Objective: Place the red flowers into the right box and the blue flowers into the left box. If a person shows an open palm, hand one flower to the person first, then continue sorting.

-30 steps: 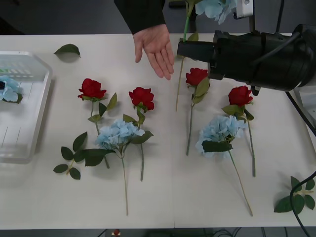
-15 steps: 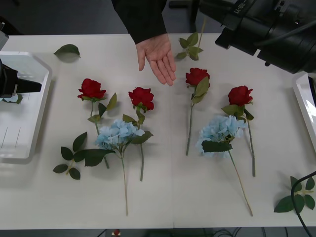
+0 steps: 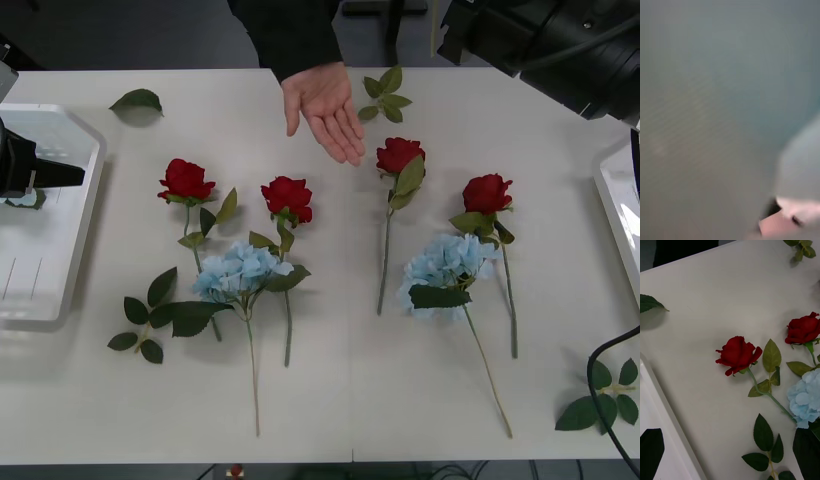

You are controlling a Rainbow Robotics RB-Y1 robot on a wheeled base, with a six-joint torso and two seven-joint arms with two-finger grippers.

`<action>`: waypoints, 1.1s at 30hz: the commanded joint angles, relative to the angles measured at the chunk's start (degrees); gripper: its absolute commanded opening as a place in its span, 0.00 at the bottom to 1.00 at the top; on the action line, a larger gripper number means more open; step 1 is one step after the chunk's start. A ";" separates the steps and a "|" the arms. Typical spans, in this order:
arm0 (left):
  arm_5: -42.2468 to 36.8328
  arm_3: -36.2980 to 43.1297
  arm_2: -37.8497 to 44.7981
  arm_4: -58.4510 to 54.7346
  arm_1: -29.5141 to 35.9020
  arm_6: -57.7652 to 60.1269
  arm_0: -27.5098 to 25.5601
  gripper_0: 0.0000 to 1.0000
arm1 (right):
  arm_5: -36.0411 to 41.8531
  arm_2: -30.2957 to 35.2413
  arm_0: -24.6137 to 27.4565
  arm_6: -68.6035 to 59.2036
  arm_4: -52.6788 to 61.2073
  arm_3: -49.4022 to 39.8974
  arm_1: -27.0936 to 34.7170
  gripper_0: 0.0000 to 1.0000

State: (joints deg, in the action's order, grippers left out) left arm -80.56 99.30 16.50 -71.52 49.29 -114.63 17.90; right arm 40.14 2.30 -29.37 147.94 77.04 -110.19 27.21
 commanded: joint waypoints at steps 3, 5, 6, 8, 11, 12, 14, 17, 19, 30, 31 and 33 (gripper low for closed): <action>0.23 1.43 0.81 0.42 0.02 -1.03 -0.06 1.00 | -0.94 -0.63 -1.65 2.17 0.21 -0.55 0.56 0.00; 0.14 1.34 0.81 0.50 0.02 -1.03 -0.06 1.00 | -1.12 -0.81 -1.65 2.26 0.21 -0.20 0.56 0.00; 0.14 1.34 0.90 0.59 0.02 -1.03 -0.06 1.00 | -1.12 -0.81 -1.65 2.26 0.21 -0.20 0.56 0.00; 0.14 1.34 0.90 0.68 0.02 -1.03 -0.06 1.00 | -1.12 -0.81 -1.65 2.26 0.21 -0.11 0.56 0.00; 0.14 1.43 0.90 0.77 0.02 -1.12 -0.06 1.00 | -1.12 -0.81 -1.65 2.35 0.21 -0.02 0.56 0.00; 0.23 1.43 0.90 0.77 0.02 -1.12 -0.06 1.00 | -1.21 -0.81 -1.65 2.35 0.21 -0.02 0.56 0.00; 0.14 1.43 0.90 0.77 0.02 -1.12 -0.06 1.00 | -1.12 -0.81 -1.65 2.35 0.21 -0.02 0.56 0.00; 0.23 1.43 0.90 1.03 0.02 -1.12 -0.06 1.00 | -1.21 -0.81 -1.57 2.44 0.39 -0.02 0.56 0.00; 0.23 1.34 0.90 1.12 0.02 -1.12 -0.06 1.00 | -1.21 -0.81 -1.57 2.35 0.56 -0.02 0.56 0.00; 0.23 1.43 0.99 1.21 0.02 -1.12 -0.06 1.00 | -0.33 -0.81 -1.30 2.26 2.15 0.33 0.91 0.98; 0.14 1.34 0.99 1.21 0.02 -1.12 -0.06 1.00 | -0.24 -0.81 -1.30 2.26 2.67 0.33 1.00 1.00; 0.23 1.34 1.08 1.12 0.02 -1.12 -0.06 1.00 | -0.15 -0.81 -1.21 2.00 3.55 0.33 1.18 1.00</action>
State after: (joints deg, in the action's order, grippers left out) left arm -80.55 99.30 16.50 -70.81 49.29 -114.64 17.90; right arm 39.74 1.09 -29.37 148.98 79.33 -109.26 27.21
